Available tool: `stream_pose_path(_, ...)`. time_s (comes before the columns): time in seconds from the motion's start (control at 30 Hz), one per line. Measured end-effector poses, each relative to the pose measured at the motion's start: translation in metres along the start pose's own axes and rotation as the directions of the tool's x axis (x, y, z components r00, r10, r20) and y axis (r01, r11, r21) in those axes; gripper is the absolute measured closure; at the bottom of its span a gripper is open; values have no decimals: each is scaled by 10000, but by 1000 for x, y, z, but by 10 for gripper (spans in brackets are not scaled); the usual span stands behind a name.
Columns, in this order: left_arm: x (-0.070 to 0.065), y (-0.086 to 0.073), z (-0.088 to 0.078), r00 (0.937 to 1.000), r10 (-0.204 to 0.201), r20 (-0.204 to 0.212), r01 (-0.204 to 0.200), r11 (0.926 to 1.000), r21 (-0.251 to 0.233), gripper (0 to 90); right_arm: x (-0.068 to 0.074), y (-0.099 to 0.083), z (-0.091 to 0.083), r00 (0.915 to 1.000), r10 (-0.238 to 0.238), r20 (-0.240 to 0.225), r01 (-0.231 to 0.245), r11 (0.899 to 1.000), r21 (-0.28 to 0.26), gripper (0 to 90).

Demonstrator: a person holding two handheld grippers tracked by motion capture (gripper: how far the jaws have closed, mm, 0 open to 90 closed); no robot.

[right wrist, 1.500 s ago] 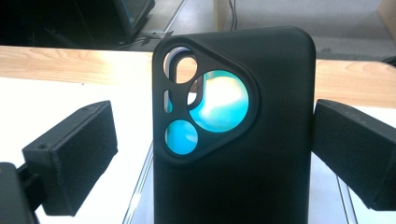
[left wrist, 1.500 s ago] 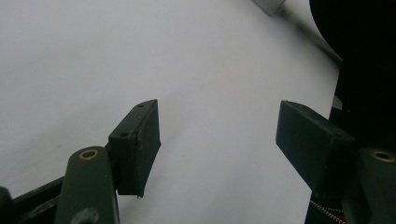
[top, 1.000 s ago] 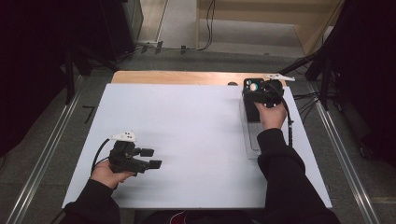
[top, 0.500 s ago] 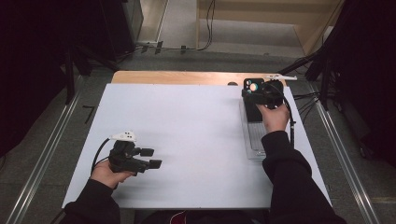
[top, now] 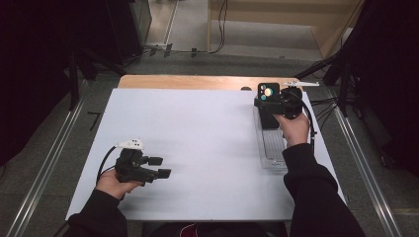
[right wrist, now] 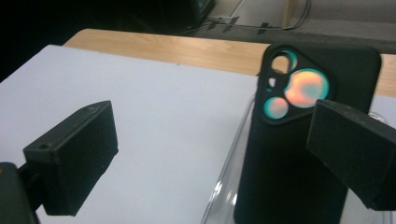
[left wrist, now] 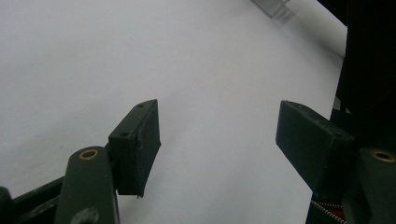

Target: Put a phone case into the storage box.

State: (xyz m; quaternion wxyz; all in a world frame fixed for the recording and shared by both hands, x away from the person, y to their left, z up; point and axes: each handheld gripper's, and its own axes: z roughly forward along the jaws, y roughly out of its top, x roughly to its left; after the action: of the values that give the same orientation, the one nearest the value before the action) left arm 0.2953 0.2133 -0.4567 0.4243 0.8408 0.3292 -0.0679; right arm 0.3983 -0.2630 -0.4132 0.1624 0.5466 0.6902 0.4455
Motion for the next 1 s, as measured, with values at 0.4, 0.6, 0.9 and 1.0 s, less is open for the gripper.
stream_pose_path(0.4,1,0,0,10000,-33,-27,33,10000,-24,309,13,-10,-9,9955,-390,-867,370,9990,-245,5)
stream_pose_path(0.6,1,0,0,10000,-21,-33,21,10000,-38,309,22,-19,-15,9926,-627,-1041,582,9973,-452,96)
stream_pose_path(0.9,1,0,0,10000,-10,-38,10,10000,-32,309,34,-30,-21,9827,-980,-1570,957,9952,-220,112)
stream_pose_path(1.0,1,0,-1,10000,-18,-32,17,10000,-45,309,39,-34,-22,9785,-1085,-1753,1102,9939,-2,118)
